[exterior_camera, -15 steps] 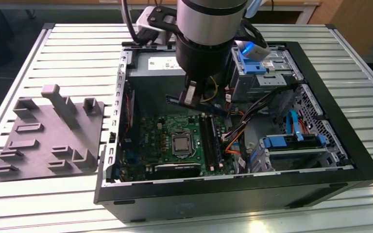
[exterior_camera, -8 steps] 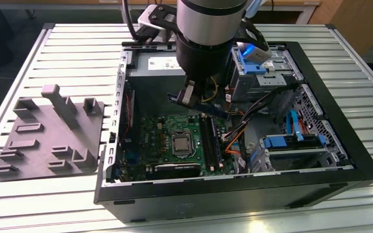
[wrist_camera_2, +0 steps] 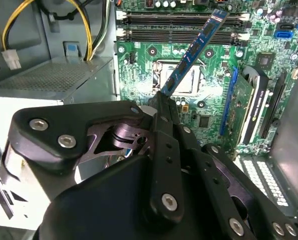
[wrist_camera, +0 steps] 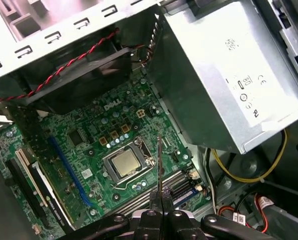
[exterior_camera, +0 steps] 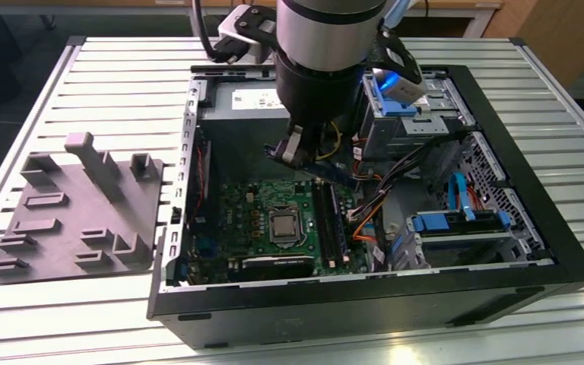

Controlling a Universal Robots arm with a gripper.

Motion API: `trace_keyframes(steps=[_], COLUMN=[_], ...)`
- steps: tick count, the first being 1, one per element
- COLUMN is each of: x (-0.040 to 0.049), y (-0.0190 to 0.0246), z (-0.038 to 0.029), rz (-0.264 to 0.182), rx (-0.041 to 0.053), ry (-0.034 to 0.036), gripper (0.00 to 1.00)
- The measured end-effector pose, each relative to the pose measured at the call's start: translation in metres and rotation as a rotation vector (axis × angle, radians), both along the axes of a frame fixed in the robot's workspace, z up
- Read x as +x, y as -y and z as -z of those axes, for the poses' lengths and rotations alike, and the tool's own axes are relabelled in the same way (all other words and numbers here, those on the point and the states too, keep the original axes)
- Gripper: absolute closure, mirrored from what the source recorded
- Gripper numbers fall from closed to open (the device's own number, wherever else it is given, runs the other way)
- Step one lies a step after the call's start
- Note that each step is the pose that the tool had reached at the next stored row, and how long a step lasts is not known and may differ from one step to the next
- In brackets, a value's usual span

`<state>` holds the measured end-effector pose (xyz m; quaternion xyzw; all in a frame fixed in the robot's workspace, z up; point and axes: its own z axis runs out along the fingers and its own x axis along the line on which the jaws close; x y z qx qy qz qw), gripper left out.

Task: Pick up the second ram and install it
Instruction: 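Insert the second ram into the second slot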

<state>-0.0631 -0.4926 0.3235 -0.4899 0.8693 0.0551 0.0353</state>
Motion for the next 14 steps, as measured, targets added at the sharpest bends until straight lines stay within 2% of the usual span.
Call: trace_keyframes(steps=[14], x=[0.0], y=[0.0], z=[0.0], rz=[0.114], rx=[0.0], ry=[0.0001], gripper=[0.88])
